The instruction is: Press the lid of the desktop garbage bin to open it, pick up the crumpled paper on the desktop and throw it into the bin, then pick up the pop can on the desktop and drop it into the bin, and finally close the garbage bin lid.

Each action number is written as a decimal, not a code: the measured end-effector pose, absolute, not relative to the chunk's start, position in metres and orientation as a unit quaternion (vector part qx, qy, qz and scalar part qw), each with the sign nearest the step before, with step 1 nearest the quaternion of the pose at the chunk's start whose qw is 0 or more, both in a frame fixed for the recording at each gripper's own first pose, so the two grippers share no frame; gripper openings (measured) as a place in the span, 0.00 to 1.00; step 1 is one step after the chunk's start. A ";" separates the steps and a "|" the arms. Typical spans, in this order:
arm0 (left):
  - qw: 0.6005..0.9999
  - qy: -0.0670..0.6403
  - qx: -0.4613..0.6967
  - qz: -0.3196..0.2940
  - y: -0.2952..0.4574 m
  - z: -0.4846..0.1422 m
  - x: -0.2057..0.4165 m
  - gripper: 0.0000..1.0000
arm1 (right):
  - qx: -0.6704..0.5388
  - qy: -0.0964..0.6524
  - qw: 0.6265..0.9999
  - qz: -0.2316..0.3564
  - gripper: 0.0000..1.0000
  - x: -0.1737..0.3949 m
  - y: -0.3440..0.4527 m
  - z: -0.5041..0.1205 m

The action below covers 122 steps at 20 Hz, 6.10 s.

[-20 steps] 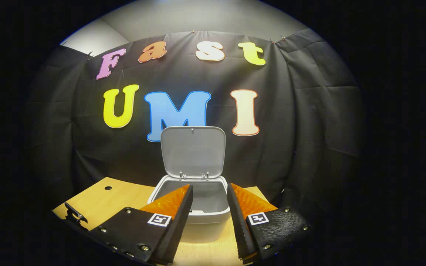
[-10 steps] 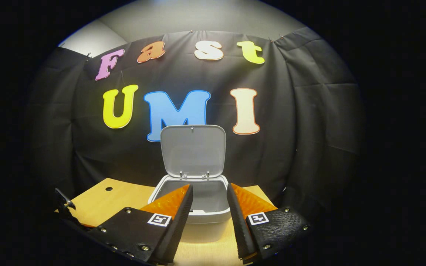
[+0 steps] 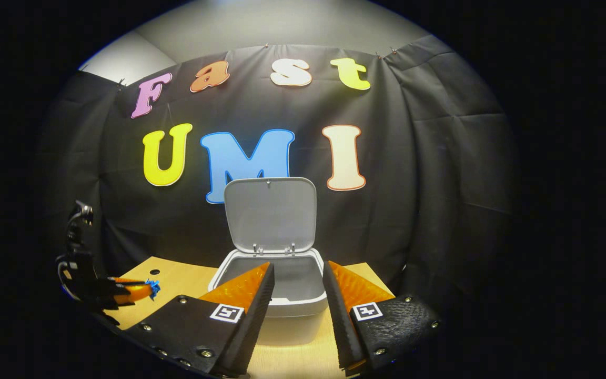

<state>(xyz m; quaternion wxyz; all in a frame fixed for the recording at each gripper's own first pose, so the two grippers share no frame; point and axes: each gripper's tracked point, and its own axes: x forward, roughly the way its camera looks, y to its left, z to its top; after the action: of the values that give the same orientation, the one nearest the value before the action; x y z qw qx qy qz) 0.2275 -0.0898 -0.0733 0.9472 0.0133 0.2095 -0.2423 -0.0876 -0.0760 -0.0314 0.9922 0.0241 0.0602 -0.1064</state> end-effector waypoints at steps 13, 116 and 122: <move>0.915 0.130 0.027 -0.381 -0.270 0.020 0.243 0.22 | 0.047 0.059 0.982 -0.171 0.61 -0.120 -0.122 -0.035; 0.969 0.197 -0.040 -0.146 -0.012 -0.042 0.207 0.45 | 0.089 0.301 0.949 -0.029 0.83 0.069 -0.049 -0.137; 0.970 0.201 -0.040 -0.134 0.001 -0.045 0.204 0.51 | 0.068 0.340 0.937 -0.047 0.83 0.072 -0.051 -0.166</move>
<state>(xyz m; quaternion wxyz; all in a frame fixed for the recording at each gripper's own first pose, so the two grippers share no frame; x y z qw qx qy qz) 0.2040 0.0005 -0.0452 0.9696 -0.0405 0.2008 -0.1341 0.0725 -0.0506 -0.1657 0.9366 0.0679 0.3404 -0.0473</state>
